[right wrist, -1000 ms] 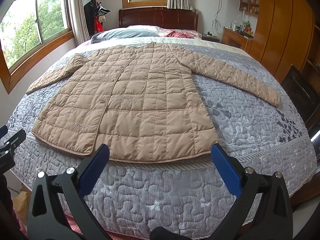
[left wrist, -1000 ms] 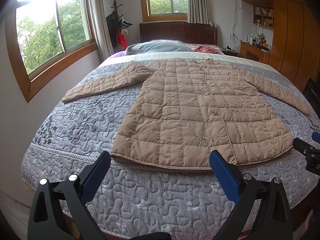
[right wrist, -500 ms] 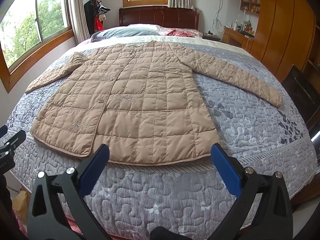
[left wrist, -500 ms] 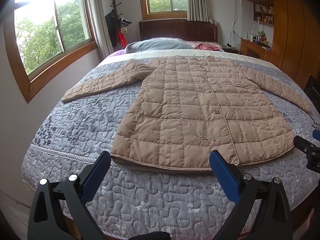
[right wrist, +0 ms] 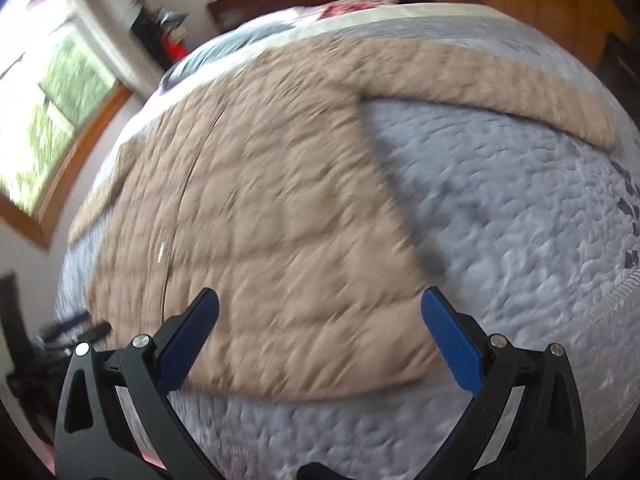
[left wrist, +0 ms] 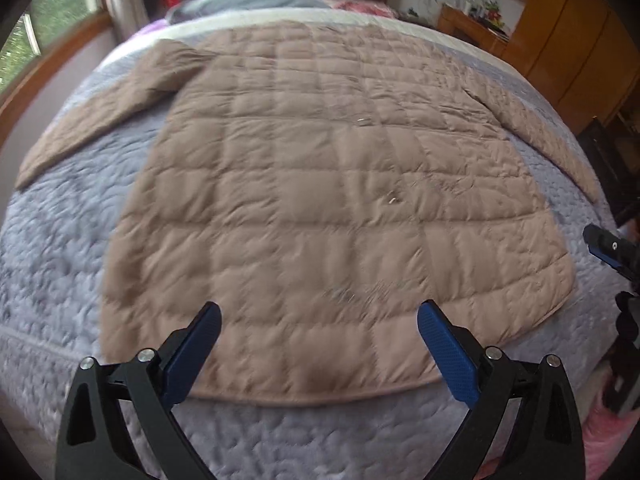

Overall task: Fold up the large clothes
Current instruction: 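Reach the right gripper to a coat sleeve cuff and close on it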

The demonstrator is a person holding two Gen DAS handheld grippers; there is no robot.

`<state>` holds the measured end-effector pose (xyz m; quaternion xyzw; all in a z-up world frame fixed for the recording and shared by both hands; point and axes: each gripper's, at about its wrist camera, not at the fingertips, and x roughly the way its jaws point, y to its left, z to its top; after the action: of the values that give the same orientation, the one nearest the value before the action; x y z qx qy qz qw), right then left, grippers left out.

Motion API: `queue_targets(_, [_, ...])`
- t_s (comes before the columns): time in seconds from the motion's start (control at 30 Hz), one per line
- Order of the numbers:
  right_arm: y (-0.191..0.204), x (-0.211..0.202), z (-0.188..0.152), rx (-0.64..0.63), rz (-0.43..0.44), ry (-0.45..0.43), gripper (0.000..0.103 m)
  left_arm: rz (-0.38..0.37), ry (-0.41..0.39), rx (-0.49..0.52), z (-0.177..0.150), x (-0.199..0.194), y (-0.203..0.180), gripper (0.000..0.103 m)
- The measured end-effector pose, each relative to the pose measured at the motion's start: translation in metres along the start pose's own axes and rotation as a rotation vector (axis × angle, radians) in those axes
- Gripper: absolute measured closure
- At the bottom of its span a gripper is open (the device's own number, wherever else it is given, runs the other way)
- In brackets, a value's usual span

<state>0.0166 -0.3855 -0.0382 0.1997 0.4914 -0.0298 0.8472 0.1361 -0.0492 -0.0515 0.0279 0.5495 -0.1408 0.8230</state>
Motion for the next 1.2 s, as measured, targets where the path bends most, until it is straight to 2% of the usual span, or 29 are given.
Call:
queue_targets(0.13, [-0.059, -0.011, 0.048, 0.172, -0.014, -0.052, 0.003, 0.030, 0.014, 0.117, 0.060, 0.018, -0.035, 0.005])
queue_targets(0.2, [-0.103, -0.017, 0.075, 0.278, -0.044, -0.068, 0.003, 0.020, 0.007, 0.152, 0.091, 0.026, -0.053, 0.005])
queue_targets(0.27, [-0.142, -0.017, 0.095, 0.362, -0.062, -0.052, 0.003, -0.018, 0.023, 0.164, 0.120, 0.036, -0.068, 0.005])
queue_targets(0.33, [-0.177, -0.018, 0.108, 0.419, -0.064, -0.043, 0.003, -0.095, 0.050, 0.160, 0.150, 0.051, -0.085, 0.005])
queue_targets(0.43, [-0.230, -0.021, 0.129, 0.462, 0.003, -0.062, 0.003, -0.167, 0.106, 0.125, 0.183, 0.076, -0.100, 0.005])
queue_targets(0.47, [-0.249, -0.022, 0.134, 0.476, 0.031, -0.069, 0.003, -0.187, 0.117, 0.117, 0.190, 0.082, -0.105, 0.005])
queue_targets(0.5, [-0.265, -0.023, 0.138, 0.485, 0.017, -0.061, 0.003, -0.201, 0.126, 0.112, 0.200, 0.092, -0.112, 0.005])
queue_targets(0.53, [-0.283, -0.023, 0.143, 0.504, -0.046, -0.055, 0.003, -0.204, 0.129, 0.113, 0.206, 0.099, -0.117, 0.006])
queue_targets(0.6, [-0.306, -0.022, 0.148, 0.522, -0.116, -0.049, 0.003, -0.199, 0.121, 0.124, 0.219, 0.114, -0.126, 0.013])
queue_targets(0.63, [-0.317, -0.020, 0.150, 0.528, -0.133, -0.038, 0.003, -0.189, 0.118, 0.128, 0.224, 0.119, -0.129, 0.016])
queue_targets(0.7, [-0.341, -0.011, 0.151, 0.542, -0.127, -0.007, 0.003, -0.179, 0.118, 0.132, 0.230, 0.133, -0.134, 0.017])
queue_targets(0.8, [-0.357, 0.009, 0.155, 0.517, -0.099, 0.034, 0.003, -0.183, 0.131, 0.120, 0.236, 0.148, -0.131, 0.017])
queue_targets(0.97, [-0.364, 0.031, 0.167, 0.484, -0.143, 0.032, 0.003, -0.185, 0.114, 0.098, 0.237, 0.160, -0.123, 0.017])
queue_targets(1.0, [-0.361, 0.033, 0.170, 0.469, -0.160, 0.025, 0.006, -0.186, 0.110, 0.101, 0.237, 0.161, -0.122, 0.017])
queue_targets(1.07, [-0.350, 0.039, 0.178, 0.440, -0.210, 0.032, 0.025, -0.180, 0.098, 0.107, 0.236, 0.161, -0.119, 0.017])
queue_targets(1.1, [-0.344, 0.041, 0.182, 0.411, -0.264, 0.037, 0.036, -0.179, 0.089, 0.109, 0.236, 0.159, -0.118, 0.017])
queue_targets(1.13, [-0.345, 0.042, 0.182, 0.399, -0.274, 0.036, 0.055, -0.180, 0.084, 0.109, 0.236, 0.158, -0.117, 0.017])
queue_targets(1.2, [-0.344, 0.040, 0.185, 0.405, -0.192, 0.023, 0.088, -0.190, 0.077, 0.109, 0.235, 0.153, -0.112, 0.020])
